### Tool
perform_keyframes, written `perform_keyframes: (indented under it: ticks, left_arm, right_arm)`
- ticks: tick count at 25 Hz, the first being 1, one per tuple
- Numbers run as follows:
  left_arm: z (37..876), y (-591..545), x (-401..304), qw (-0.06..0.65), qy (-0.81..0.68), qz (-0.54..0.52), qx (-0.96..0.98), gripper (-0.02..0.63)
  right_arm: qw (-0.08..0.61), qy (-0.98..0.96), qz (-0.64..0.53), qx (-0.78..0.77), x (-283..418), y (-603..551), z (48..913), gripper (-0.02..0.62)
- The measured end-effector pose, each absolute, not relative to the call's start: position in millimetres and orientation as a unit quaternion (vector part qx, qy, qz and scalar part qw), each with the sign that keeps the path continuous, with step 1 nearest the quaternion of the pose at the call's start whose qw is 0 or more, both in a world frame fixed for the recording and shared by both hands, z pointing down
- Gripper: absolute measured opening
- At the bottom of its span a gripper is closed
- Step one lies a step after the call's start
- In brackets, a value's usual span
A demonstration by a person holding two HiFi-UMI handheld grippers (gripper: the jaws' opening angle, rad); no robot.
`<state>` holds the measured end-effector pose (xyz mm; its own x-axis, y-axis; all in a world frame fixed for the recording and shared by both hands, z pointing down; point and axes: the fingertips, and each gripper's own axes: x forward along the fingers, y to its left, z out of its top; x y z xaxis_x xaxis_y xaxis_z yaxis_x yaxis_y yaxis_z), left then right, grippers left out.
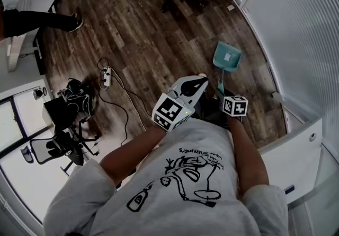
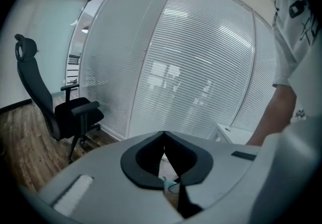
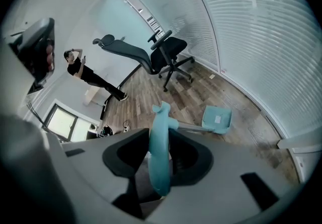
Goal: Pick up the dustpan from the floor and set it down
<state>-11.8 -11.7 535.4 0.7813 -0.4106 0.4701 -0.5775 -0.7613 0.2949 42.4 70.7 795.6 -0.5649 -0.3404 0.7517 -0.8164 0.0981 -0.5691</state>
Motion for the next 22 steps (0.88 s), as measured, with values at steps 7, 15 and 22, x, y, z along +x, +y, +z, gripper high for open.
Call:
perform_keyframes:
  ticks: [7,15,22]
  left_arm:
    - [536,-14,-10,0.217,-0.27,0.192,0.918,0.002]
    - [536,-16,-6,0.214,-0.27,0.19,0.919,0.002]
    - [533,-21,-2,0.21,-0.272,0.185,0.921,0.002]
  right_arm:
    - [0.202,-0.694,0.543,0.427,47,69,795,0.1]
    - [0.183,-0.695,0.538,0.44,56,57,788,0.098]
    - [0.188,-0.7,0.531,0.439,62,54,785,0.099]
